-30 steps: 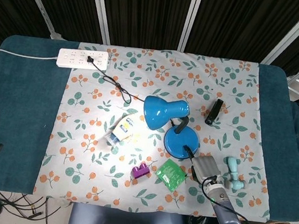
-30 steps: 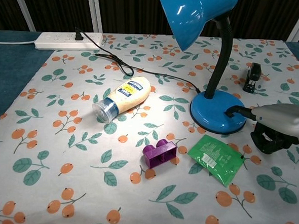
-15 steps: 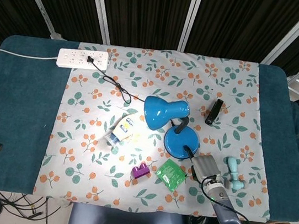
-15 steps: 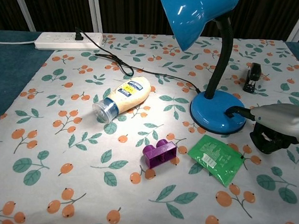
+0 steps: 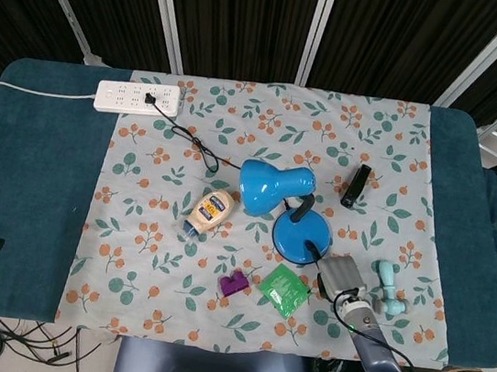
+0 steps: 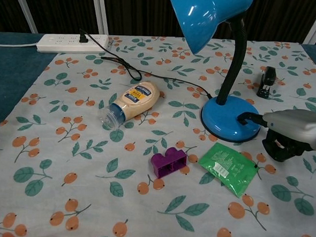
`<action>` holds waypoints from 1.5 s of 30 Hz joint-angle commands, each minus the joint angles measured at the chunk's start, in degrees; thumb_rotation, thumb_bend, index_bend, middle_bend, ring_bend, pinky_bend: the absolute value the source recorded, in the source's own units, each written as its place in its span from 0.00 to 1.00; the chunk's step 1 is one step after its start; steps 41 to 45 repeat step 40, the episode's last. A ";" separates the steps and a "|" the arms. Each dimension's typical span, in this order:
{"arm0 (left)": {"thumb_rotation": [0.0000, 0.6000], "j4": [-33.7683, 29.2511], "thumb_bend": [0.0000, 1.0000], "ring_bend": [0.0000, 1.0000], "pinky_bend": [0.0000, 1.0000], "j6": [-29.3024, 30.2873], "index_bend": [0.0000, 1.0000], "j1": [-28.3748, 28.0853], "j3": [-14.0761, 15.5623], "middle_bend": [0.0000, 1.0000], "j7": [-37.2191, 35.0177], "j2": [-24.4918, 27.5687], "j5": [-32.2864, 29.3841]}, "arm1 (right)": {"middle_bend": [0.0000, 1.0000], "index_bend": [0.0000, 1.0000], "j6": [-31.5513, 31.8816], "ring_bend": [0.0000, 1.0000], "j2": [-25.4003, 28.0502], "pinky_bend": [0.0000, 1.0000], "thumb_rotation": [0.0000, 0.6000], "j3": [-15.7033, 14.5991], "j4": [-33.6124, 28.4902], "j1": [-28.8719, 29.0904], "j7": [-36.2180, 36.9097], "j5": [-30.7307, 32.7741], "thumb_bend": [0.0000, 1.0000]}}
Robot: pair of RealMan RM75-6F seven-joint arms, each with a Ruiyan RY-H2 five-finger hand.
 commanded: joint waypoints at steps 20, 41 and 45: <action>1.00 -0.30 0.30 0.00 0.00 0.47 0.00 0.11 0.08 0.00 0.16 -0.06 0.52 | 0.19 0.00 23.39 0.27 20.10 0.18 1.00 0.48 -19.71 -12.97 11.64 -20.13 0.28; 1.00 -0.45 0.29 0.00 0.00 0.68 0.00 0.13 -0.08 0.00 0.88 -0.34 0.32 | 0.07 0.00 37.79 0.14 17.61 0.15 1.00 -6.64 -7.06 -28.18 13.31 -33.18 0.26; 1.00 -0.45 0.29 0.00 0.00 0.68 0.00 0.13 -0.08 0.00 0.88 -0.34 0.32 | 0.07 0.00 37.79 0.14 17.61 0.15 1.00 -6.64 -7.06 -28.18 13.31 -33.18 0.26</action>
